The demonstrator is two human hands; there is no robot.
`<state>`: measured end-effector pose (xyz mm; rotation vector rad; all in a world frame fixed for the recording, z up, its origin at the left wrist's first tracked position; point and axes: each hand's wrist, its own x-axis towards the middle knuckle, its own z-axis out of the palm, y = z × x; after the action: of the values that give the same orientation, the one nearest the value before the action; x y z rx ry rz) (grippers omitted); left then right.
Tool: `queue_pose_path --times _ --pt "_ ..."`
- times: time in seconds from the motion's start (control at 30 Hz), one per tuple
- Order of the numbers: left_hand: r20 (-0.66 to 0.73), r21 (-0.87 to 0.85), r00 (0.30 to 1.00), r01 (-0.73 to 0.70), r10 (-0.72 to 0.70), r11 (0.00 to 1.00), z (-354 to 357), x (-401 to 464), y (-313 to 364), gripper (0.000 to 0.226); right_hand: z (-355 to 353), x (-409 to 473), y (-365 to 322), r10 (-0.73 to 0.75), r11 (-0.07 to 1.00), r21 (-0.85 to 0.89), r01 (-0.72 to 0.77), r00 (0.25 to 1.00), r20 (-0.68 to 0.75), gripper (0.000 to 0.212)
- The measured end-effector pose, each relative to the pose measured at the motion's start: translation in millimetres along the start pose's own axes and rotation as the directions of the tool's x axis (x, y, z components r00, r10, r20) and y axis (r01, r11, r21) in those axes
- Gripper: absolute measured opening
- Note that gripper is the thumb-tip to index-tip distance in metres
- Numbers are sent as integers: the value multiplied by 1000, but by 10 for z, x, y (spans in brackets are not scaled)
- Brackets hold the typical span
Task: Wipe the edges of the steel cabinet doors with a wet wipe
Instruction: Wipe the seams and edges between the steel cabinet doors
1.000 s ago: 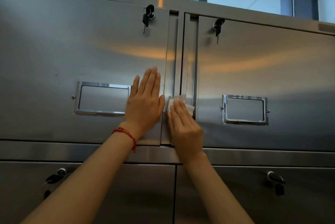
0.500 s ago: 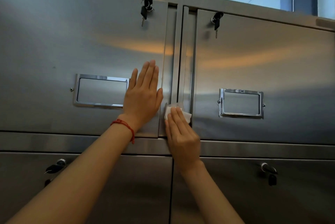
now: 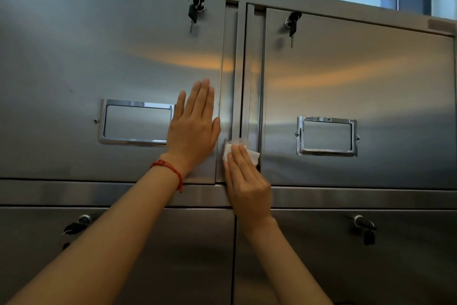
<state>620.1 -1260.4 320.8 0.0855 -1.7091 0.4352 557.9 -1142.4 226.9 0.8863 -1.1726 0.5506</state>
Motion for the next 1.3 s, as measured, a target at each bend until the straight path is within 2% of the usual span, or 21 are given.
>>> queue_pose_path --times 0.3,0.53,0.9,1.3 --pt "8 11 1000 1 -1 1000 -6 1 -3 59 -28 -125 22 -51 999 19 51 999 0 23" --pt "2 23 1000 -1 1 1000 8 -3 -10 59 71 307 101 1 1000 24 -1 1000 -3 28" --pt "-32 30 999 -7 8 1000 -9 -15 8 58 173 871 261 -2 1000 -24 1 998 -61 28" --pt "13 -10 1000 11 -11 1000 -6 -67 36 60 50 535 185 -8 1000 -6 8 1000 17 34"
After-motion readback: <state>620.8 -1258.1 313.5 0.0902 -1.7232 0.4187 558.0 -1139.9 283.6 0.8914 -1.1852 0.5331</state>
